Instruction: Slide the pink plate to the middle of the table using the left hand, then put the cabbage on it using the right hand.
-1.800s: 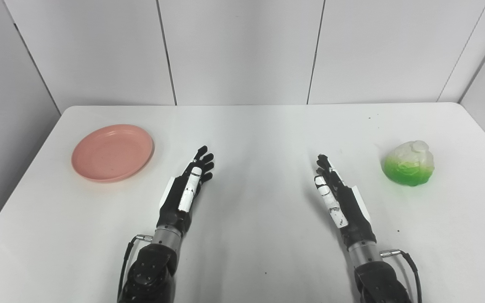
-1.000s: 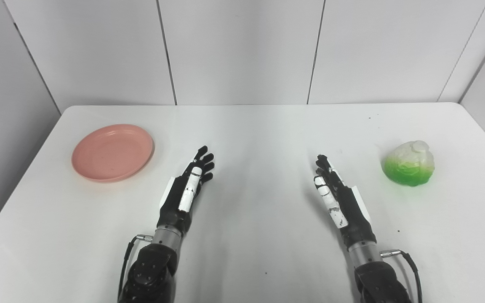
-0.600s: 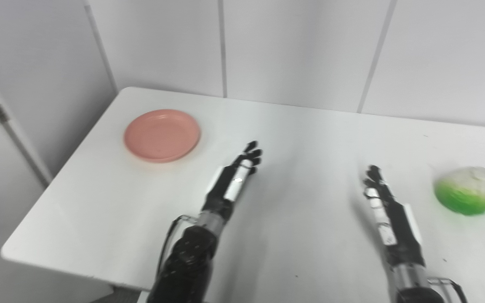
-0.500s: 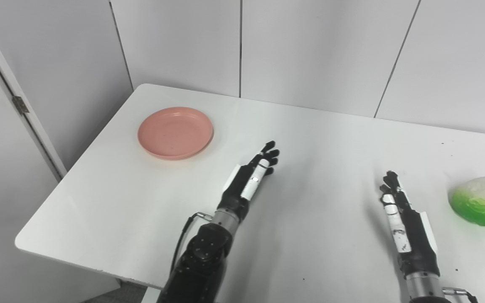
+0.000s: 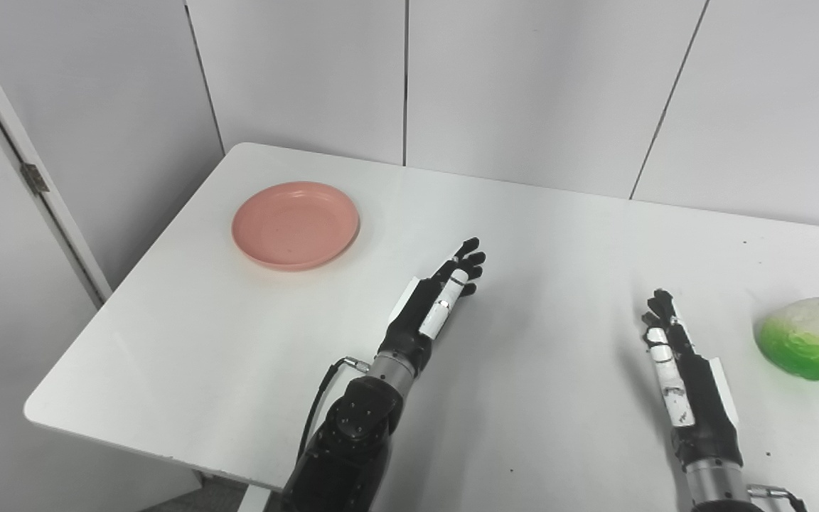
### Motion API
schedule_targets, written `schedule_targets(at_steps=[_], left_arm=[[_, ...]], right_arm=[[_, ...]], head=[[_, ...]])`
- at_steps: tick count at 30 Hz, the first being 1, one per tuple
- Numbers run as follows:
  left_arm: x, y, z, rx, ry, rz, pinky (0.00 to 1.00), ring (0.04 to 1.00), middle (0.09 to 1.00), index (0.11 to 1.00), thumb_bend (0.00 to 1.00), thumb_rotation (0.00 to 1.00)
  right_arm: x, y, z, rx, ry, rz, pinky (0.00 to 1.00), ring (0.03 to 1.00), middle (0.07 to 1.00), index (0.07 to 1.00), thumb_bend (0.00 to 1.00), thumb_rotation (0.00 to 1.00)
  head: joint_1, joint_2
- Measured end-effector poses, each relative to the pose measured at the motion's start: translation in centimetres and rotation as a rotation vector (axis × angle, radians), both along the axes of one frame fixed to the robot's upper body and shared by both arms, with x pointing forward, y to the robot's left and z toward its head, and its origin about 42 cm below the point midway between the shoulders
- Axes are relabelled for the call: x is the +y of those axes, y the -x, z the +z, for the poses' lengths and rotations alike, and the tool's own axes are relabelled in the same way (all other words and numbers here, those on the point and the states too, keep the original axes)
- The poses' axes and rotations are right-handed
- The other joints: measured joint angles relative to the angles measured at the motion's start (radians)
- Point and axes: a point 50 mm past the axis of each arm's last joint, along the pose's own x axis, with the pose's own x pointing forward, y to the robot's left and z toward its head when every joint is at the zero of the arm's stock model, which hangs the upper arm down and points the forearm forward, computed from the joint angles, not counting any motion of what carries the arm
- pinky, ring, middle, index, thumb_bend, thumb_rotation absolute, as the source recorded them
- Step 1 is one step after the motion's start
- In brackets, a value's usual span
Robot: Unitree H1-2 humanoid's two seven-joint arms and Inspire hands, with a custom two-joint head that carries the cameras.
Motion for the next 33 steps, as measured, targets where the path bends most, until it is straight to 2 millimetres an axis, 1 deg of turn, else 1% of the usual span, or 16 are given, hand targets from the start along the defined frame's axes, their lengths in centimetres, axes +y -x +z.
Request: schedule_targets(at_steps=[3,8,12,18,20,22,24,27,28,29,33], left_arm=[[0.0,0.0,0.0,0.000,0.002,0.000,0.91,0.924,0.931,0.921,0.42,1.00],[0.2,0.1,0.2,-0.008,0.014,0.006,0.91,0.925,0.931,0.921,0.41,1.00],[0.3,0.3,0.7,-0.025,0.021,0.010,0.92,0.929,0.933,0.922,0.44,1.00],[0.7,1.3,1.0,-0.032,0.027,0.020,0.92,0.922,0.934,0.920,0.45,1.00],[0.9,1.5,1.1,-0.022,0.041,0.023,0.94,0.939,0.944,0.927,0.45,1.00],[1.2,1.7,1.2,-0.017,0.044,0.029,0.93,0.934,0.934,0.922,0.44,1.00],[1.6,1.8,2.0,-0.021,0.036,0.035,0.91,0.932,0.932,0.922,0.43,1.00],[2.0,1.5,4.2,-0.082,0.038,0.045,0.90,0.926,0.930,0.921,0.42,1.00],[2.0,1.3,4.8,-0.094,0.039,0.048,0.93,0.934,0.930,0.919,0.45,1.00],[2.1,1.1,5.2,-0.102,0.041,0.052,0.95,0.936,0.930,0.918,0.46,1.00],[2.7,0.6,7.1,-0.128,0.045,0.066,0.97,0.931,0.924,0.914,0.46,1.00]], right_arm=[[0.0,0.0,0.0,-0.002,-0.001,0.001,0.94,0.948,0.962,0.965,0.25,1.00],[0.1,-0.1,0.1,-0.018,-0.003,0.005,0.94,0.948,0.961,0.963,0.24,1.00],[0.1,-0.2,0.2,-0.020,-0.005,0.006,0.94,0.946,0.962,0.967,0.24,1.00],[0.1,-0.2,0.3,-0.023,-0.009,0.006,0.94,0.944,0.961,0.967,0.24,1.00],[0.1,-0.3,0.3,-0.024,-0.008,0.007,0.94,0.942,0.960,0.966,0.23,1.00],[0.1,-0.3,0.3,-0.023,-0.006,0.007,0.94,0.942,0.959,0.965,0.24,1.00],[0.1,-0.4,0.3,-0.024,-0.005,0.006,0.94,0.943,0.960,0.964,0.24,1.00],[0.0,-0.4,0.3,-0.025,-0.004,0.004,0.94,0.946,0.962,0.964,0.23,1.00],[0.0,-0.5,0.4,-0.027,-0.004,0.005,0.94,0.947,0.964,0.967,0.23,1.00],[0.1,-0.5,0.4,-0.027,-0.005,0.005,0.94,0.947,0.965,0.968,0.24,1.00],[0.0,-0.5,0.4,-0.029,-0.007,0.005,0.94,0.950,0.968,0.971,0.22,1.00]], head=[[0.003,-0.002],[0.008,-0.008],[0.009,-0.011],[0.015,-0.009],[0.021,-0.009],[0.021,-0.009],[0.028,-0.009],[0.034,-0.011],[0.037,-0.012],[0.044,-0.014],[0.052,-0.015]])
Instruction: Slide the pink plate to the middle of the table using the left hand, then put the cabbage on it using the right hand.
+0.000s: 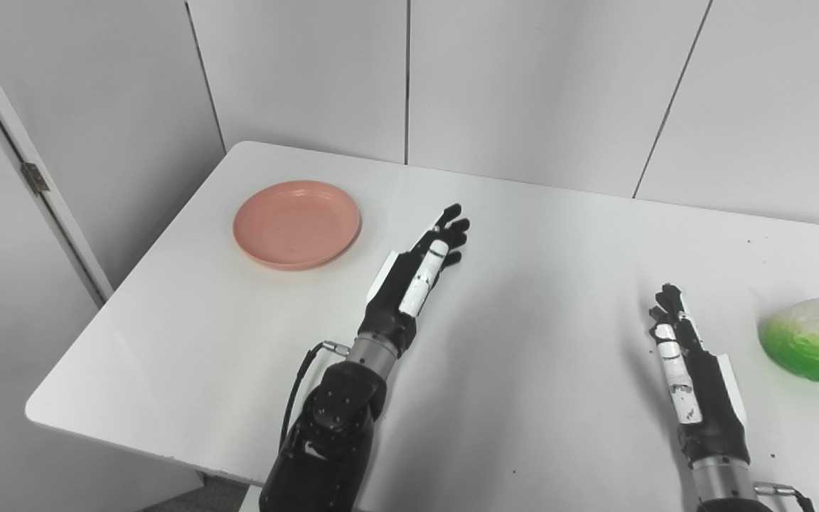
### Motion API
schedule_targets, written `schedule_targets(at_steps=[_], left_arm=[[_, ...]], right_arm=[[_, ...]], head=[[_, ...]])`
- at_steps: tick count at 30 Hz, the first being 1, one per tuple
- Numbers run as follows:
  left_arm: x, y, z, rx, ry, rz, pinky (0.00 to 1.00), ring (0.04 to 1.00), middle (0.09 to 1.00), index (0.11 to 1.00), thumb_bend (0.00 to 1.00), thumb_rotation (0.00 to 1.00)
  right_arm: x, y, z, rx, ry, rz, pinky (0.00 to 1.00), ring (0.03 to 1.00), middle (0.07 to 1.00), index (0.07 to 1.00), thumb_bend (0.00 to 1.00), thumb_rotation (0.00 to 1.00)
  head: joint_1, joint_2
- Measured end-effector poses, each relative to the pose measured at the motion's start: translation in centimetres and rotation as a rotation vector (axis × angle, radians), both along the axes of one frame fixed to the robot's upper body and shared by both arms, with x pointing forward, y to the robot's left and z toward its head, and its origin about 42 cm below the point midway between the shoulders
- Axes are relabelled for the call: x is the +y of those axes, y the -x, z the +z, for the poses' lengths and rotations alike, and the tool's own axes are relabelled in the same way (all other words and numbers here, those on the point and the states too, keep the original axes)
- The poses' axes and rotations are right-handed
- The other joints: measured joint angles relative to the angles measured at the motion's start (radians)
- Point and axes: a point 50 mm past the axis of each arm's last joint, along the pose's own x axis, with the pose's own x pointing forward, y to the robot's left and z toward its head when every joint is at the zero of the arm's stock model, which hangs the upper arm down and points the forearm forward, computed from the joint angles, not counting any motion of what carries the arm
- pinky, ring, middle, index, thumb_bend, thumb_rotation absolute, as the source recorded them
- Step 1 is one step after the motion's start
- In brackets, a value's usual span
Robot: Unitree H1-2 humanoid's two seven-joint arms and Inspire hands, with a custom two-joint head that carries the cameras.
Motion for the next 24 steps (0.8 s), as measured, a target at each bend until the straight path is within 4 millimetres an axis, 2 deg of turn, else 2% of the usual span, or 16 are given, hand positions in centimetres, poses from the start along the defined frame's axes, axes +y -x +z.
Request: schedule_targets(at_steps=[6,9,17,24], left_arm=[[1.7,-0.8,2.7,-0.040,-0.007,0.032,0.96,0.915,0.912,0.900,0.47,1.00],[2.7,-1.3,4.0,-0.074,0.004,0.060,0.93,0.895,0.902,0.893,0.47,1.00],[6.7,-3.9,8.0,-0.152,-0.020,0.172,0.85,0.868,0.879,0.870,0.45,1.00],[11.3,-6.3,8.9,-0.133,-0.006,0.284,0.84,0.857,0.865,0.855,0.45,1.00]], right_arm=[[-0.1,0.0,0.0,0.003,-0.013,0.008,0.97,0.962,0.975,0.978,0.23,1.00],[-0.1,0.0,0.0,0.004,-0.022,0.010,0.97,0.960,0.976,0.977,0.21,1.00],[-0.2,0.0,0.0,0.005,-0.030,0.014,0.97,0.964,0.981,0.983,0.22,1.00],[-0.2,0.0,0.1,0.004,-0.034,0.016,0.97,0.965,0.980,0.982,0.21,1.00]], head=[[0.005,-0.003],[0.008,-0.006],[0.020,-0.011],[0.028,-0.014]])
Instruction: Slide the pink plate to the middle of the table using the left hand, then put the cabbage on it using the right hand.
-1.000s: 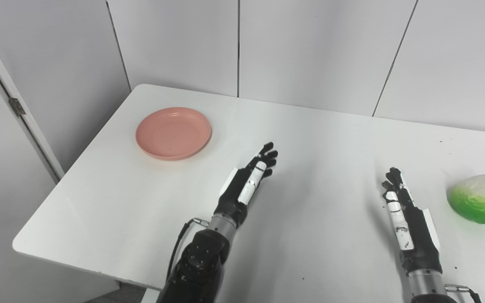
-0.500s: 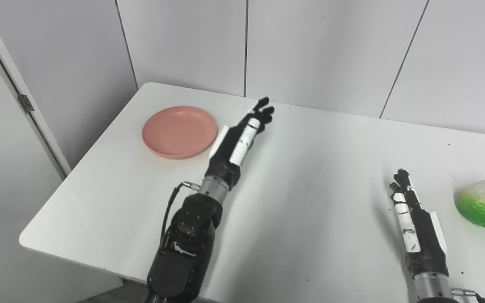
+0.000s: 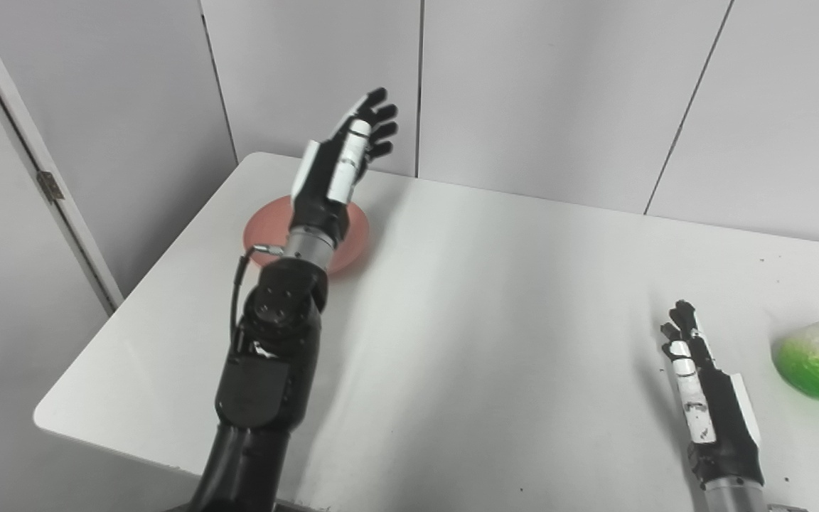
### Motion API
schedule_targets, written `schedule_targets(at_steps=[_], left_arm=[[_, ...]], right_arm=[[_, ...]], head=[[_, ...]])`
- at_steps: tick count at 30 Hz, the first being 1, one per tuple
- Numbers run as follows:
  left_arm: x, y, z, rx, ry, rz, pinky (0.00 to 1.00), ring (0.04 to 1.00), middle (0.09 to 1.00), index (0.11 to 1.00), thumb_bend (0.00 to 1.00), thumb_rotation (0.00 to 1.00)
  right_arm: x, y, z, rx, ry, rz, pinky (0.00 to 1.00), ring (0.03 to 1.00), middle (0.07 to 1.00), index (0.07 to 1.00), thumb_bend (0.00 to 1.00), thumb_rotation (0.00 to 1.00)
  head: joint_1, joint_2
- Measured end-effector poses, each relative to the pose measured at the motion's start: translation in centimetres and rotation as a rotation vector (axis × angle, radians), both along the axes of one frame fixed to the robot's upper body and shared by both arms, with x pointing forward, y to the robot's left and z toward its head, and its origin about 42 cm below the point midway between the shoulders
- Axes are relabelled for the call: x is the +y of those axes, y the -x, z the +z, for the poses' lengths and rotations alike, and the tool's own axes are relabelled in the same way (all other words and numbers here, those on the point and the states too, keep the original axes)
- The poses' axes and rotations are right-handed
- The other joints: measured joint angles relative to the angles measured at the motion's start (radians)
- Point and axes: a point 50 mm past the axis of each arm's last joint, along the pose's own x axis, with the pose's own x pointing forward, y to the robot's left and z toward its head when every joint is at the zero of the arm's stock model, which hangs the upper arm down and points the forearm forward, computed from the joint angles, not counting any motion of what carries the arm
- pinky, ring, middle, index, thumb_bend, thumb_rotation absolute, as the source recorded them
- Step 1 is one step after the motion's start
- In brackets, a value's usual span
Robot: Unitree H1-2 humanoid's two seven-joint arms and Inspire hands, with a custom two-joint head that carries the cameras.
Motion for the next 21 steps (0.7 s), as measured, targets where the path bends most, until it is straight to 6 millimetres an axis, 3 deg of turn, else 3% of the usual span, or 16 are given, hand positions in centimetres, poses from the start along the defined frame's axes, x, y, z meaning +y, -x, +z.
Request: schedule_targets(at_steps=[21], left_arm=[[11.5,-1.7,-0.9,0.087,0.064,0.236,0.83,0.842,0.842,0.827,0.41,1.00]], right_arm=[[-0.2,0.0,0.1,-0.002,-0.007,-0.002,0.98,0.970,0.983,0.983,0.18,1.00]], head=[[0.017,0.006]])
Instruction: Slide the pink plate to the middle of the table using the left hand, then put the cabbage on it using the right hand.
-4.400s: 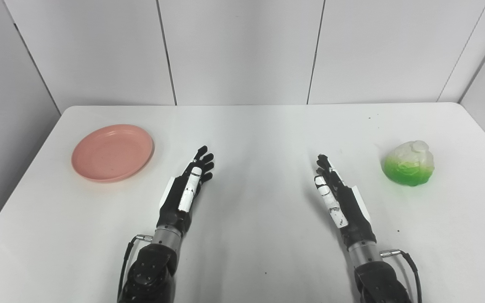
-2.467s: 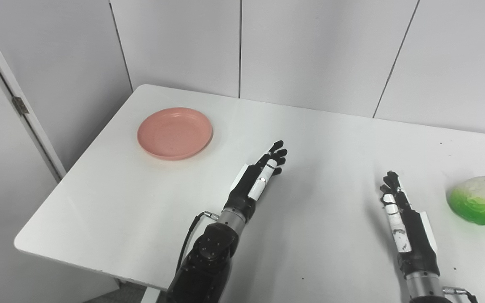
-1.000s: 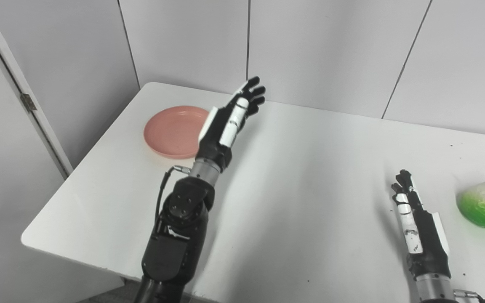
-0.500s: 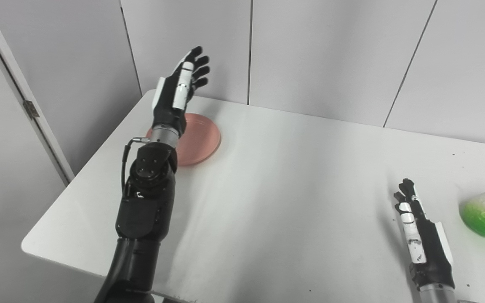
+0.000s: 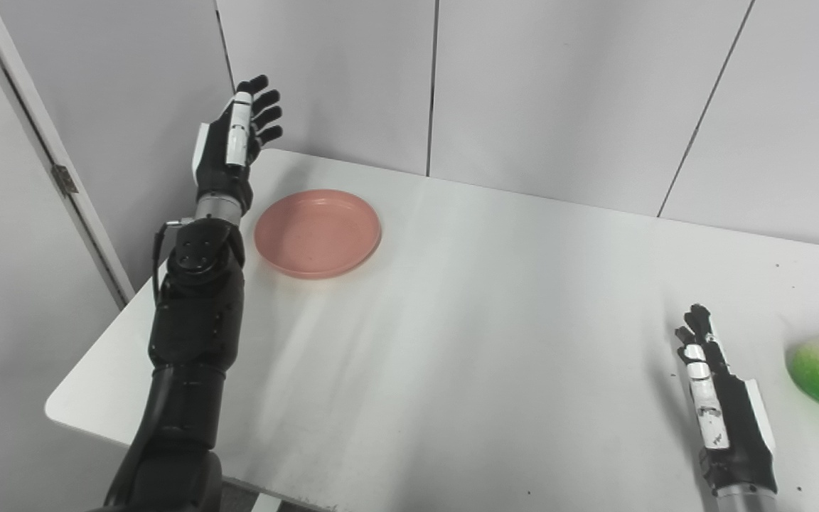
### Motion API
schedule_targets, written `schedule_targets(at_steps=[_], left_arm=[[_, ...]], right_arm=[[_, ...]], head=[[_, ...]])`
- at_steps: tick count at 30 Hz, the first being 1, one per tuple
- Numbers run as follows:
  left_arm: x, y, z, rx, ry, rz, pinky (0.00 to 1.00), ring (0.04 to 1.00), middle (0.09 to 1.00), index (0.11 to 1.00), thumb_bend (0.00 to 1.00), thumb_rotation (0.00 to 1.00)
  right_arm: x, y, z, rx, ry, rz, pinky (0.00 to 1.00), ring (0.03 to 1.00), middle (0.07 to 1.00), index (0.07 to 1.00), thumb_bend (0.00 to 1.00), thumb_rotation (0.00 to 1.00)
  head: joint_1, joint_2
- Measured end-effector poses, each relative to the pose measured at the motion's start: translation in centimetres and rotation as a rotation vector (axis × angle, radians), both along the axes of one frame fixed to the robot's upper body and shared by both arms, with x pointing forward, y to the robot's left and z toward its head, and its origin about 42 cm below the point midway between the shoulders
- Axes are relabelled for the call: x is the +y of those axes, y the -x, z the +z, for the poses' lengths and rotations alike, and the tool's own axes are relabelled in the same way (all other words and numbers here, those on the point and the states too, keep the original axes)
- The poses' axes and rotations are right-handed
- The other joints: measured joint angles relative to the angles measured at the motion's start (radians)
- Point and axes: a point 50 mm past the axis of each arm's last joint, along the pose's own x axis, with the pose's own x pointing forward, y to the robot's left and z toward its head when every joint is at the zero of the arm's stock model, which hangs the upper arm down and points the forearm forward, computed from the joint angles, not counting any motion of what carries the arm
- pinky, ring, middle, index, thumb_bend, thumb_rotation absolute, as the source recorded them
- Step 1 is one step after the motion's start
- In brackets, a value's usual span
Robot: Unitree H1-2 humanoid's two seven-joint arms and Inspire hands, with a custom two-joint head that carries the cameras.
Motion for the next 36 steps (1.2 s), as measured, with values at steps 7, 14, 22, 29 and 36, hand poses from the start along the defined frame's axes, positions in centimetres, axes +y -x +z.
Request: schedule_targets(at_steps=[7,14,22,29,36], left_arm=[[2.6,0.2,-1.3,0.041,0.034,0.049,0.82,0.844,0.845,0.846,0.40,1.00],[4.3,0.2,-2.2,0.064,0.032,0.049,0.84,0.881,0.881,0.873,0.41,1.00],[4.9,0.3,-4.3,0.109,0.074,0.060,0.88,0.888,0.891,0.873,0.41,1.00],[5.4,0.3,-7.3,0.200,0.125,0.078,0.89,0.895,0.892,0.877,0.42,1.00],[5.8,0.3,-9.3,0.258,0.161,0.092,0.87,0.883,0.877,0.864,0.40,1.00]], right_arm=[[0.0,0.0,0.0,0.000,0.001,0.003,0.98,0.972,0.984,0.983,0.18,1.00],[-0.1,0.1,0.0,0.002,0.004,0.009,0.98,0.967,0.981,0.981,0.17,1.00],[-0.1,0.1,0.0,0.006,0.005,0.009,0.99,0.973,0.983,0.982,0.20,1.00],[-0.1,0.2,0.0,0.008,0.006,0.010,0.98,0.971,0.983,0.984,0.19,1.00],[-0.1,0.3,0.0,0.009,0.009,0.011,0.98,0.968,0.978,0.979,0.19,1.00]], head=[[0.002,0.002],[0.003,0.008],[0.005,0.018],[0.005,0.025],[0.000,0.029]])
